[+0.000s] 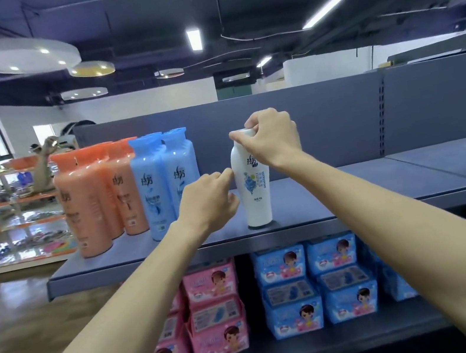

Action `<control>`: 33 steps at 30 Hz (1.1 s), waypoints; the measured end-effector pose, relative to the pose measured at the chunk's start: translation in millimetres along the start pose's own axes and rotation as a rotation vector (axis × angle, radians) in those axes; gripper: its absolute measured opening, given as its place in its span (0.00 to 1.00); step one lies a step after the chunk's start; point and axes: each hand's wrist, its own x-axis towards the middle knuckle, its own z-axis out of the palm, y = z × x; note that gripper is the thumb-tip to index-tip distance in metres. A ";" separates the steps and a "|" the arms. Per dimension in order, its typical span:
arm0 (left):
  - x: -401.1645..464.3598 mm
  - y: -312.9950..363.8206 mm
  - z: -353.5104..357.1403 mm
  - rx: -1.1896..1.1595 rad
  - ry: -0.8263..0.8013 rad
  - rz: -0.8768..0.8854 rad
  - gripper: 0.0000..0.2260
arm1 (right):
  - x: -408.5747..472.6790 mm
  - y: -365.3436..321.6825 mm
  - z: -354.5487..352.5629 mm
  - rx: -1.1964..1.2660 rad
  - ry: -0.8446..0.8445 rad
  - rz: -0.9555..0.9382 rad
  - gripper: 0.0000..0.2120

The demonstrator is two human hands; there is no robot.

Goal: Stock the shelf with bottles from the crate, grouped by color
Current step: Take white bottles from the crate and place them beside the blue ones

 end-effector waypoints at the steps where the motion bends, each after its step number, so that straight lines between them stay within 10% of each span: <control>1: 0.8 -0.4 2.4 0.009 -0.013 -0.005 0.08 | -0.8 2.2 5.8 -0.006 0.002 0.002 0.17; 11: -23.0 0.9 35.3 -0.062 -0.027 0.005 0.13 | -44.5 55.5 29.1 0.177 -0.321 -0.007 0.41; 33: 6.4 -11.6 80.6 -0.131 -0.074 -0.122 0.12 | -27.0 111.1 97.3 0.139 -0.551 0.061 0.26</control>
